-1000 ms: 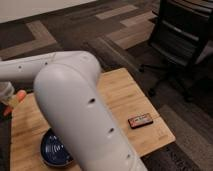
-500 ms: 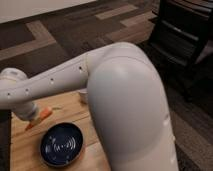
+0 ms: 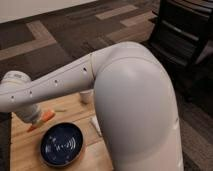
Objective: Place the pepper in the ceramic bowl
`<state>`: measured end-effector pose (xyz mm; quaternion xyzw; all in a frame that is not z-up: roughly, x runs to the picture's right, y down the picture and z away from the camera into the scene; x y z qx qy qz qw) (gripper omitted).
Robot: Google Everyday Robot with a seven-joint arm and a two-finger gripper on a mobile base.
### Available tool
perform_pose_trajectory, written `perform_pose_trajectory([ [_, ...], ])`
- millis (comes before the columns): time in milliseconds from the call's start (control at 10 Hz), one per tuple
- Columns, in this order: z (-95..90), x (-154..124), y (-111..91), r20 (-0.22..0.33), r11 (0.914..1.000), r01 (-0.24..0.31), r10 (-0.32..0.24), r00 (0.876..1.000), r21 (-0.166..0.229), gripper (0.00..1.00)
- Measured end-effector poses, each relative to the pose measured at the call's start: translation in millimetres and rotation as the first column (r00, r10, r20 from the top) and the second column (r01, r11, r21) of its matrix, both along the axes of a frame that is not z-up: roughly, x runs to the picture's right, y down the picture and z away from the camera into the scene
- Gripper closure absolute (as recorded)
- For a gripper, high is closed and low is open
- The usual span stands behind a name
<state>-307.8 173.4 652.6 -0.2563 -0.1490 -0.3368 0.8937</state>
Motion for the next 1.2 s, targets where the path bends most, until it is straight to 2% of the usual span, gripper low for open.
perform_pose_trajectory([
  [200, -11.6, 18.0, 26.5, -0.06, 0.9981, -0.058, 0.057, 0.997, -0.021, 1.0],
  [400, -19.5, 30.4, 48.7, -0.097, 0.9919, -0.122, 0.118, 0.988, -0.036, 1.0],
  [600, -16.3, 48.2, 55.8, -0.131, 0.98, -0.197, 0.193, 0.973, -0.024, 1.0],
  [800, -16.2, 49.3, 57.2, -0.132, 0.9784, -0.206, 0.201, 0.971, -0.022, 0.97],
  [900, -16.4, 48.9, 57.4, -0.131, 0.9785, -0.205, 0.2, 0.971, -0.022, 0.88],
  [1000, -16.4, 49.0, 57.3, -0.131, 0.9785, -0.205, 0.201, 0.971, -0.022, 0.72],
  [1200, -16.3, 49.0, 57.4, -0.131, 0.9785, -0.205, 0.2, 0.971, -0.022, 0.5],
])
